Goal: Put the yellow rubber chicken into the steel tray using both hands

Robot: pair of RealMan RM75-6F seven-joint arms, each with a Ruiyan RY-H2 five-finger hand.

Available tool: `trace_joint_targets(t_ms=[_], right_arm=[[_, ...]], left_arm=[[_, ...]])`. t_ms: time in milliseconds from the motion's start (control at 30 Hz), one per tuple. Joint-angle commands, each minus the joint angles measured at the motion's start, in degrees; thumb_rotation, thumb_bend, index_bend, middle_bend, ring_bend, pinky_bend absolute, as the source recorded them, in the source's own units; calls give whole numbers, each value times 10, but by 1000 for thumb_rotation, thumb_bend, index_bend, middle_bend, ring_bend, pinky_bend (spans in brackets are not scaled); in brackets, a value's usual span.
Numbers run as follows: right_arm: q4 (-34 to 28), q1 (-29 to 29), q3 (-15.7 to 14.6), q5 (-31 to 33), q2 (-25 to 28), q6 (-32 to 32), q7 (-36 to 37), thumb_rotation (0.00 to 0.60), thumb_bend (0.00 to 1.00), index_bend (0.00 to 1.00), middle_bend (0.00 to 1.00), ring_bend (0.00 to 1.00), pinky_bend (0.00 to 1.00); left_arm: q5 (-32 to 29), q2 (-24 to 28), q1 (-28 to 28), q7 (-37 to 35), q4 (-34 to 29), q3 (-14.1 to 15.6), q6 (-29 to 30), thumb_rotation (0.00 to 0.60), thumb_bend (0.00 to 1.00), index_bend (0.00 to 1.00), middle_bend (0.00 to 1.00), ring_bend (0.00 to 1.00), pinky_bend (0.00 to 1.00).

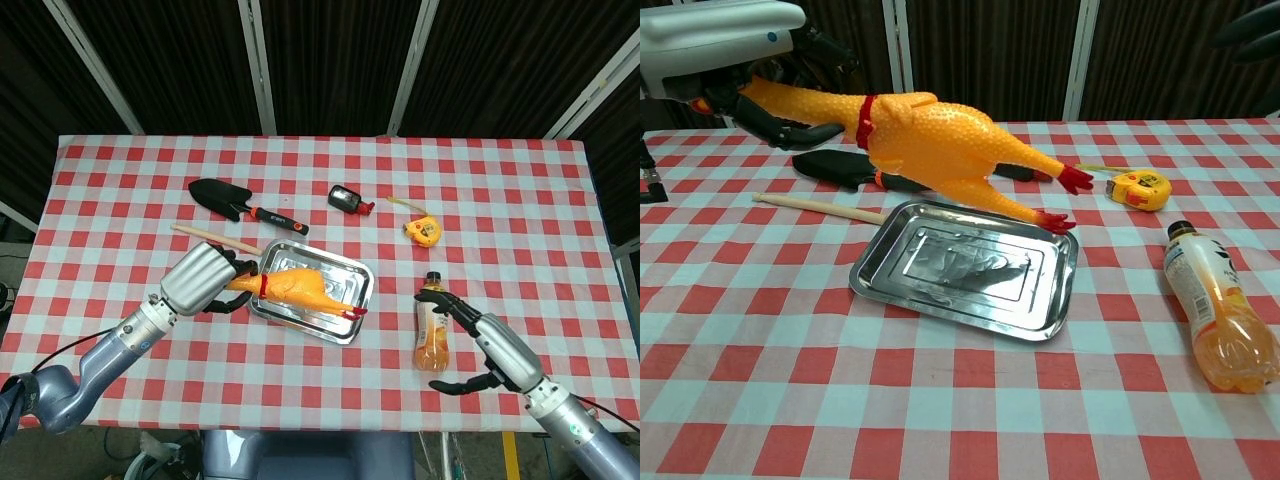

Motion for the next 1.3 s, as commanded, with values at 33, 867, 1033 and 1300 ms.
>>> trace_joint_targets(t_ms=[33,867,1033,1300], right_arm=[[-16,48,16,35,-3,-60,28,600,176,0,68,31,163],[17,126,87,295,-133,-196,-198,600,176,0,0,0,44],[22,131,92,325,-152,-200,-243,600,176,0,0,0,44],[28,136,102,355,-173,-202,-281,600,175,0,0,0,56]], left_arm=[[-21,0,-25,10,-8,-9,-30,600,708,644,714,632,722],[-146,-88,-130,139,-16,-50,-84,600,707,651,729,648,756],[-164,-106,-138,162,-17,-50,-76,600,706,651,729,648,756],[-184,-115,-152,174,-18,-44,-80,600,704,651,728,648,756]])
